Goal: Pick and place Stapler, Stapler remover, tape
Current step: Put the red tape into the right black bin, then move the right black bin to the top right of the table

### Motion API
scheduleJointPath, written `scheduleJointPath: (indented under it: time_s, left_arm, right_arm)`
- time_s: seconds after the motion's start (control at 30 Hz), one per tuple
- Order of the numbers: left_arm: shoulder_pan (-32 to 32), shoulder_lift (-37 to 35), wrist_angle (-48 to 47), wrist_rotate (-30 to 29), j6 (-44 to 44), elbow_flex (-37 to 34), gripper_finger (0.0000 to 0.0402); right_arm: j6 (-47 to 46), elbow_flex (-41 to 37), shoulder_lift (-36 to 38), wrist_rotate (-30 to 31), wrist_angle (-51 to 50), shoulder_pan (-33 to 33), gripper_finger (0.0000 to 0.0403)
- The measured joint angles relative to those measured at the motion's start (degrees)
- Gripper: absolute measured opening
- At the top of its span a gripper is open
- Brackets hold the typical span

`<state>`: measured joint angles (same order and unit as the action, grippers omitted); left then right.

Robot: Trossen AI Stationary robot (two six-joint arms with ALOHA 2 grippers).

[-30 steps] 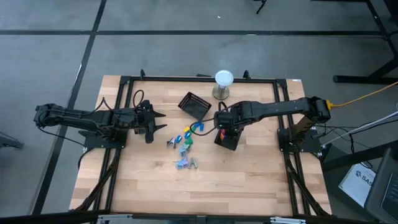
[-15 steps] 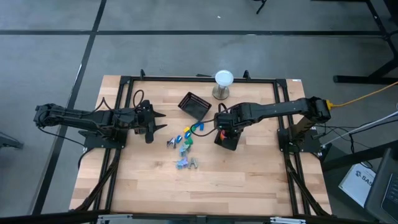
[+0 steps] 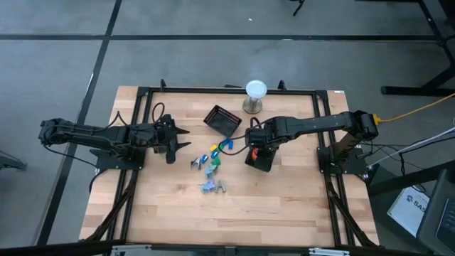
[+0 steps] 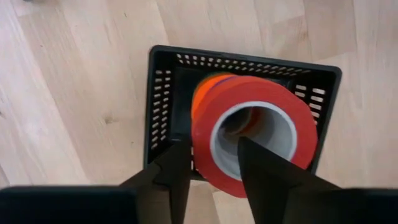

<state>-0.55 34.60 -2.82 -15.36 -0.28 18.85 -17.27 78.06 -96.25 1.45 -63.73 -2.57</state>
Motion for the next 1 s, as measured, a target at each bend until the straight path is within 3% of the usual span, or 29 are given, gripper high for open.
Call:
scheduleJointPath:
  time_s: [0.23,0.5,0.87,1.0]
  left_arm:
    - [0.01,-0.01,0.01,0.01,0.01,0.0,0.021]
    - [0.01,0.01,0.01,-0.01,0.01,0.0,0.021]
    - [0.0,0.0,0.01,0.0,0.0,0.0,0.021]
    - [0.01,0.0,-0.01,-0.01,0.01,0.0,0.021]
  right_arm:
    - [1.32,2.21,0.02,-0.17,-4.64,0.96,0.0167]
    - [-0.28,9.28,0.02,0.03,-5.72,-0.49,0.017]
    - [-4.94,12.33,0.04,0.61,2.87,-10.3,0.017]
    - [-6.58,12.33,0.04,4.18,6.83,-14.94,0.017]
